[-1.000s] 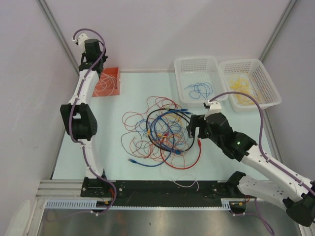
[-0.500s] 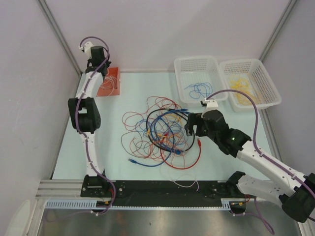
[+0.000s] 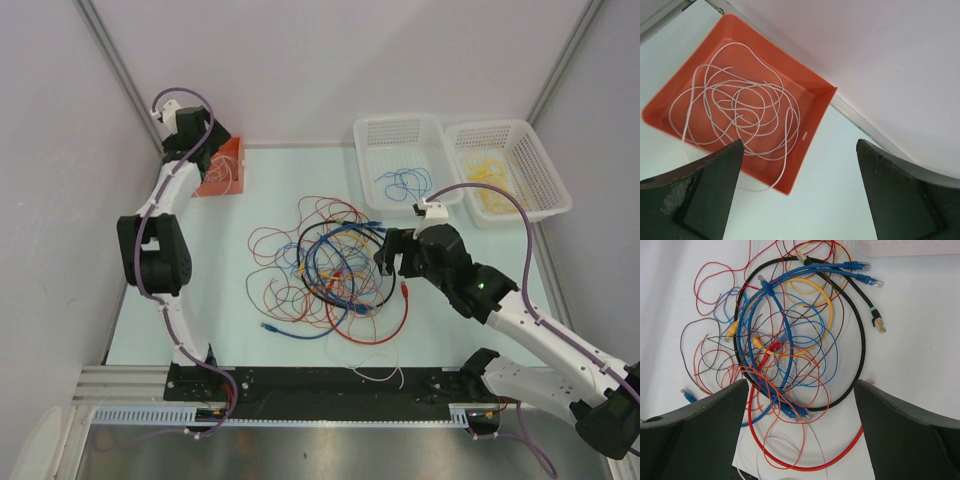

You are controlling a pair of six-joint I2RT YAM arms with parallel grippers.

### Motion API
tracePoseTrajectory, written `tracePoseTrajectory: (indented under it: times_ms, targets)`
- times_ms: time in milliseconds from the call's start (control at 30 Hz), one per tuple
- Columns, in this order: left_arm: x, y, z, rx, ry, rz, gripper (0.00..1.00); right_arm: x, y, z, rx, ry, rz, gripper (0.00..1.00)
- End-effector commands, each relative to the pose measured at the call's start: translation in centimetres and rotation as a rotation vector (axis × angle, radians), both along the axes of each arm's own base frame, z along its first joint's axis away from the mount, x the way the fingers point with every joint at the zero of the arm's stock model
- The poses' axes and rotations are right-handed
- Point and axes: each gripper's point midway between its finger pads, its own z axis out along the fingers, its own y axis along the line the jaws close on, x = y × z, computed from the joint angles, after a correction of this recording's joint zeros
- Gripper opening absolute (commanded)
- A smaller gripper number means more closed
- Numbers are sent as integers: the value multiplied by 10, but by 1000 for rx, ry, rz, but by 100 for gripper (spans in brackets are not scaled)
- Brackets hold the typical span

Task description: Untangle the cables

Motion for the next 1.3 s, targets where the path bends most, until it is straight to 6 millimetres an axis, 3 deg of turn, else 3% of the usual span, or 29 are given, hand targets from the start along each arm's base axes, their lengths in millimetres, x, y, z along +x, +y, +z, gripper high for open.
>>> tracePoseTrajectory:
  times_ms: [0, 67, 100, 133, 167, 200, 233, 267, 300, 333, 367, 400, 500, 567, 700, 900, 1033, 1267]
  targets:
    - [-46, -26, 55, -28, -117, -40, 100, -3, 3, 19, 68, -22, -2, 92]
    - [-63, -38, 48, -45, -108, -65, 100, -7, 3, 20, 69, -24, 6, 92]
    - [-77, -42, 23, -56, -57, -73, 100, -8, 3, 19, 70, -26, 6, 92]
    - [-90, -55, 34, -64, -79, -104, 100, -10, 2, 20, 74, -27, 10, 92]
    - [-105, -64, 11, -70, -28, -126, 100, -12, 3, 17, 74, -21, 12, 92]
    - [-116, -73, 7, -72, -15, -153, 100, -13, 3, 17, 78, -19, 13, 92]
    - [-131, -94, 18, -70, -34, -199, 100, -15, 2, 17, 83, -17, 15, 92]
    - [-149, -106, -2, -71, 8, -224, 100, -18, 3, 16, 86, -15, 19, 92]
    - [-161, -117, -5, -56, 6, -246, 100, -19, 3, 16, 93, -15, 20, 91]
    - [-177, -148, -8, -45, 12, -317, 100, -22, 2, 15, 93, -14, 20, 91]
    - [-197, -160, -16, -33, 29, -352, 100, -24, 1, 17, 98, -26, 20, 91]
    - [-213, -183, -21, -23, 47, -410, 100, -27, 0, 15, 99, -23, 18, 91]
    - [-254, -208, -48, -5, 139, -482, 100, -33, -3, 17, 105, -33, 15, 91]
    - [-277, -208, -72, 20, 204, -490, 99, -37, -7, 18, 104, -33, 4, 91]
    - [-315, -216, -89, 38, 238, -525, 98, -45, -14, 23, 113, -47, -5, 91]
    - [-356, -227, -117, 71, 325, -594, 96, -52, -19, 14, 101, -21, -20, 91]
    - [-371, -228, -131, 85, 378, -611, 94, -56, -18, 10, 109, -3, -26, 90]
    - [-390, -212, -151, 42, 439, -550, 94, -60, -19, 12, 118, -11, -31, 90]
